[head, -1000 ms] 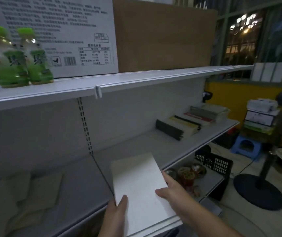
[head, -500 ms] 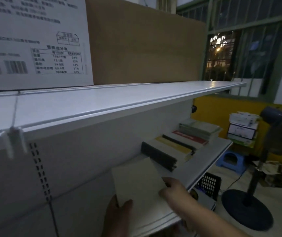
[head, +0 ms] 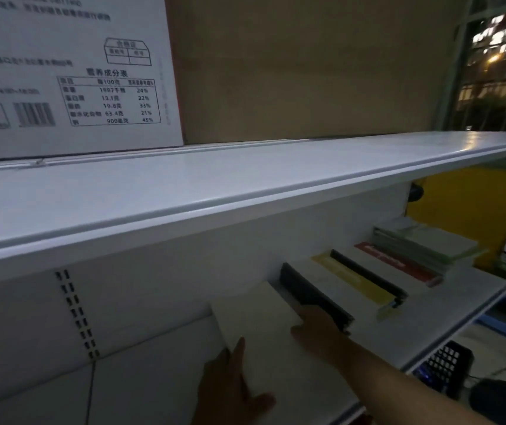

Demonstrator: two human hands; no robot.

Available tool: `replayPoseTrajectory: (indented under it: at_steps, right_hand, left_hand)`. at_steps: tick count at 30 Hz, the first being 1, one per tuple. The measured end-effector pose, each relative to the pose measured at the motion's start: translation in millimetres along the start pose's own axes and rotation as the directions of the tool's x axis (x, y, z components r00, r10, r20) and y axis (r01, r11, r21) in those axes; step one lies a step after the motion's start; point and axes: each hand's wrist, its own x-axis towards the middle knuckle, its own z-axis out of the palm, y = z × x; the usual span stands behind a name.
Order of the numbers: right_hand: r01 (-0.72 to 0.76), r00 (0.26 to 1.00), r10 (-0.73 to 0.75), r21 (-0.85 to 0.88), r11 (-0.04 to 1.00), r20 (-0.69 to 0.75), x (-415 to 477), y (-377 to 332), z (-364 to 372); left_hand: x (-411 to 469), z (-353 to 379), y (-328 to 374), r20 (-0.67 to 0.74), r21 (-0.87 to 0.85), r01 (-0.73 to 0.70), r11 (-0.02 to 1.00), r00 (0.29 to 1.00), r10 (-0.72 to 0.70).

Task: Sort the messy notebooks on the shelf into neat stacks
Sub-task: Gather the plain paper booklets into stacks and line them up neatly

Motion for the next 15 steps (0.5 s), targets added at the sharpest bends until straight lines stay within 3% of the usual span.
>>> replayPoseTrajectory:
  at_steps: [3,7,10,12,14,15]
  right_hand:
    - [-0.023,0.995,0.03,-0.078,0.997,0.095,11,-3,-2]
    - [0.262,0.964,-0.234,-0.31,0.914,0.127,2,13,-3]
    - [0.412,0.908,-0.369,-0.264,0.872,0.2,-11,31,-9]
    - [0.44,0.885,-0.392,-0.174,0.881,0.251,-18,38,-12]
    - [0.438,0.881,-0.404,-0.102,0.893,0.247,-16,44,-11]
    - [0.451,0.874,-0.413,-0.107,0.886,0.256,-14,47,-10]
  left_hand:
    - [3,14,-4,-0.104,0.042,-0.016,0.999,0.994,0.02]
    - [0,11,6,-0.14,0.043,0.113,0.993,0.985,-0.106]
    - [-1,12,2,-0.223,0.039,0.155,0.987,0.964,-0.142]
    - [-5,12,5,-0.205,-0.043,0.125,0.991,0.97,-0.131]
    - [-8,12,6,-0.305,-0.032,0.062,0.998,0.95,-0.069]
    - [-9,12,8,-0.289,-0.031,0.054,0.998,0.955,-0.061]
